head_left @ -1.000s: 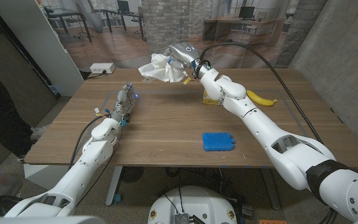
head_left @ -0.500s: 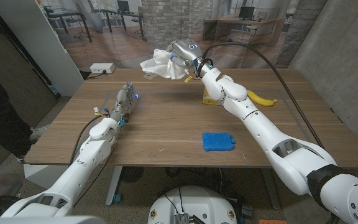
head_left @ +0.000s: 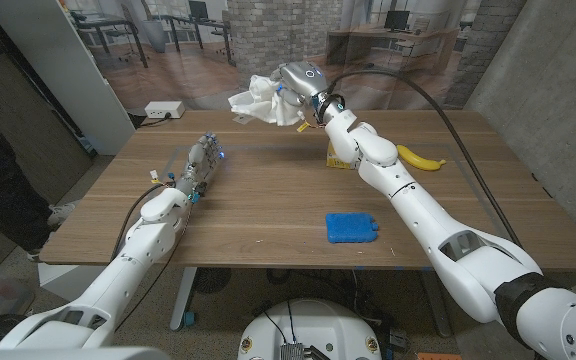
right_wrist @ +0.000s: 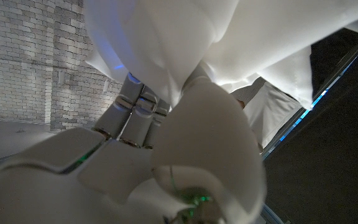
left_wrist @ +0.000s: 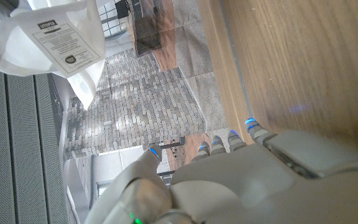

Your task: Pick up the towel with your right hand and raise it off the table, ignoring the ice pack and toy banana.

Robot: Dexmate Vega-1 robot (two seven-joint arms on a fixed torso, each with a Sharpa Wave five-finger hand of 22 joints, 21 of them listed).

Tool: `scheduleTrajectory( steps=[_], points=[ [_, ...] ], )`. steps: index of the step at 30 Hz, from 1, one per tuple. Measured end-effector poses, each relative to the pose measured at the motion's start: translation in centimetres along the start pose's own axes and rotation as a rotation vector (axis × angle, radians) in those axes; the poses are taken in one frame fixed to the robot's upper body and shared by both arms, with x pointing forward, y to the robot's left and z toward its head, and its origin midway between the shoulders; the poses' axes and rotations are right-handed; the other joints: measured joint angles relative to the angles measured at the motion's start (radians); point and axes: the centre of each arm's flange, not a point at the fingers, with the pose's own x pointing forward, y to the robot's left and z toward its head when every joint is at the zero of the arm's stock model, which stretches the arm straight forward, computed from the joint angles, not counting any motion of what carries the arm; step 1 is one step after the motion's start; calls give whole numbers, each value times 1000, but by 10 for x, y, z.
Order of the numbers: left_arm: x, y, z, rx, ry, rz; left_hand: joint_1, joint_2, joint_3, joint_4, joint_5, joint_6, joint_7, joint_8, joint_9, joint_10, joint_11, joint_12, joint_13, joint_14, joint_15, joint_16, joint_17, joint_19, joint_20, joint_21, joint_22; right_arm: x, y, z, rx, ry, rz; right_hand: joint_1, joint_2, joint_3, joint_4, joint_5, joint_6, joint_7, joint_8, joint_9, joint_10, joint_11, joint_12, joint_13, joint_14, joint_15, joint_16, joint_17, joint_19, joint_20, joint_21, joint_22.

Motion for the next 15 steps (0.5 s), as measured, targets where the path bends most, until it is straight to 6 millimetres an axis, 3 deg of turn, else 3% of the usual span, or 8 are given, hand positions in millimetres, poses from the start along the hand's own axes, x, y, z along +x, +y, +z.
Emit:
scheduleTrajectory(
  steps=[15],
  points=[
    [11, 19, -11, -1, 40, -58, 0, 0, 0, 0, 0, 0, 0, 0, 0, 0, 0, 0, 0, 0, 0, 0, 0, 2, 2, 0, 0, -2, 8, 12, -24, 48, 2, 0, 0, 0, 0, 0, 0, 0, -8, 0, 0, 0, 0, 0, 7, -3, -15, 5, -9, 5, 16, -17]
  ],
)
